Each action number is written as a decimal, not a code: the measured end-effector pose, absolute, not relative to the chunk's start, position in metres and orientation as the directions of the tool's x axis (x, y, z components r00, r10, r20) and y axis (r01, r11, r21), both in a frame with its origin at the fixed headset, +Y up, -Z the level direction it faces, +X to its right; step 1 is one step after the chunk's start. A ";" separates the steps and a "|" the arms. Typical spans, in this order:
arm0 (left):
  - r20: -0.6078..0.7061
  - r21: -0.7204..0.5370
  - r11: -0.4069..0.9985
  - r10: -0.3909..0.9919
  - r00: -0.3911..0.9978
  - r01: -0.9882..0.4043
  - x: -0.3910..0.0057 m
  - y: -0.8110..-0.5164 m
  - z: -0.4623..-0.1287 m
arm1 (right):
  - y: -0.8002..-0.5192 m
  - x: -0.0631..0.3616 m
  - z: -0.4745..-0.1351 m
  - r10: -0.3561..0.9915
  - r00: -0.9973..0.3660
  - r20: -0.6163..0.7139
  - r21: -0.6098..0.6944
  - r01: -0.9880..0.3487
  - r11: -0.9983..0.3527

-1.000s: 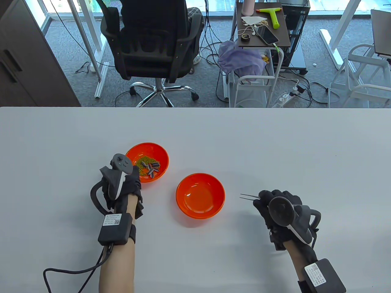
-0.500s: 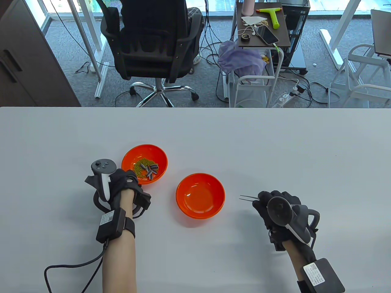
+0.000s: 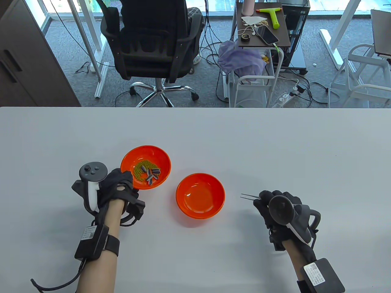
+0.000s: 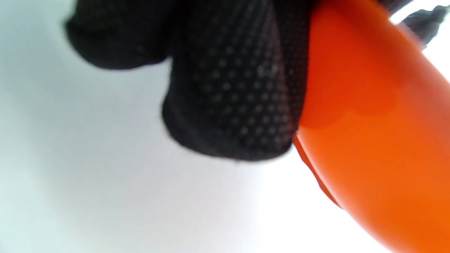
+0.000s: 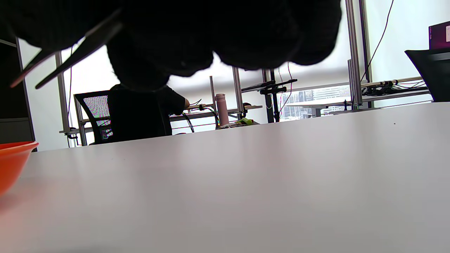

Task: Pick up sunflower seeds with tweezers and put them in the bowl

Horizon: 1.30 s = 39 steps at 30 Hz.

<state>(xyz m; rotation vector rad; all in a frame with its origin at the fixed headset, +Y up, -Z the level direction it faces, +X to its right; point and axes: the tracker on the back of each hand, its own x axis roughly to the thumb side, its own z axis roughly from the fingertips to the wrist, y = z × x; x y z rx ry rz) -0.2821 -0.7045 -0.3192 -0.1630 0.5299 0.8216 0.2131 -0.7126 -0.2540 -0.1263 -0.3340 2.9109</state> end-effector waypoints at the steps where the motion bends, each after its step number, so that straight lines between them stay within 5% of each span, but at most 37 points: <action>1: -0.490 0.052 0.675 0.659 0.570 -0.736 -0.281 -0.700 -0.316 | -0.713 0.213 -0.254 0.216 -0.974 -0.062 -0.231 -0.196 -0.953; 9: -0.349 -0.039 0.696 0.663 0.662 -0.717 -0.263 -0.675 -0.276 | -0.708 0.208 -0.251 0.259 -0.964 -0.059 -0.237 -0.239 -0.942; 17: -0.247 -0.088 0.707 0.667 0.703 -0.702 -0.246 -0.689 -0.241 | -0.682 0.177 -0.236 0.369 -0.928 0.048 -0.270 -0.367 -0.890; 31: -0.177 -0.114 0.710 0.674 0.717 -0.695 -0.235 -0.707 -0.229 | -0.656 0.051 -0.230 0.059 -0.955 0.291 -0.322 -0.156 -0.934; 39: -0.172 -0.116 0.712 0.672 0.720 -0.692 -0.233 -0.709 -0.228 | -0.664 0.012 -0.225 -0.169 -0.943 0.286 -0.375 0.052 -0.926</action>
